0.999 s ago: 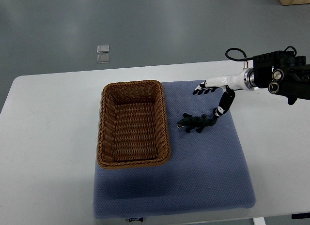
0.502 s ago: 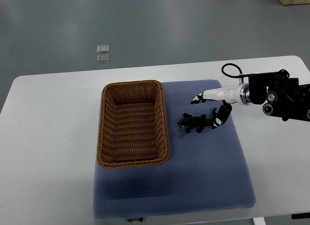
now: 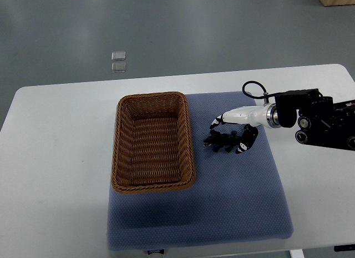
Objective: Place crocodile in brown basket with right hand
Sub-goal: 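Lower the right hand onto the green toy crocodile, then close the right hand's fingers around the crocodile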
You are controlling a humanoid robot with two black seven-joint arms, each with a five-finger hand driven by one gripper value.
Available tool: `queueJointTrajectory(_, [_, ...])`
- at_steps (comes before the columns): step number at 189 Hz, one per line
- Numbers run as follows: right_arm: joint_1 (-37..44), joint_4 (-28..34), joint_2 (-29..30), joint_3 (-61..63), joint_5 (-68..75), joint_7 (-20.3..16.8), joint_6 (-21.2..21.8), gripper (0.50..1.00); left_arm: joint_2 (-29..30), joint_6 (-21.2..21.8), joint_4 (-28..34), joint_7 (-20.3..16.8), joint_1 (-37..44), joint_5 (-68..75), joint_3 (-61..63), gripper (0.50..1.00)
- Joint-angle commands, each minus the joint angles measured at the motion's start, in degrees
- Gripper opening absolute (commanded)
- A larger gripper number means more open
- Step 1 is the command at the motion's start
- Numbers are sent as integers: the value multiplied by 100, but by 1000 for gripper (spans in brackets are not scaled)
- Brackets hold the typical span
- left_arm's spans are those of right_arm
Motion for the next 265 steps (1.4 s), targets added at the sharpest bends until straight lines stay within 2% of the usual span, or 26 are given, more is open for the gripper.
queueJointTrajectory(1, [-46, -50, -1, 3, -44, -14, -53, 870, 0, 1, 0, 0, 1, 0, 0, 1000])
queueJointTrajectory(60, [-116, -50, -1, 12, -176, -5, -62, 797, 0, 1, 0, 0, -8, 0, 0, 1000])
queueJointTrajectory(105, [-133, -50, 8, 12, -228, -5, -62, 793, 0, 1, 0, 0, -8, 0, 9, 1000])
queueJointTrajectory(173, [-160, -85, 34, 12, -334, -14, -150, 719, 0, 1, 0, 0, -8, 0, 9, 1000])
queueJointTrajectory(192, [-168, -94, 34, 55, -334, -14, -176, 656, 0, 1, 0, 0, -8, 0, 9, 1000])
queueJointTrajectory(265, [-388, -112, 69, 284, -545, 30, -317, 650, 0, 1, 0, 0, -8, 0, 0, 1000])
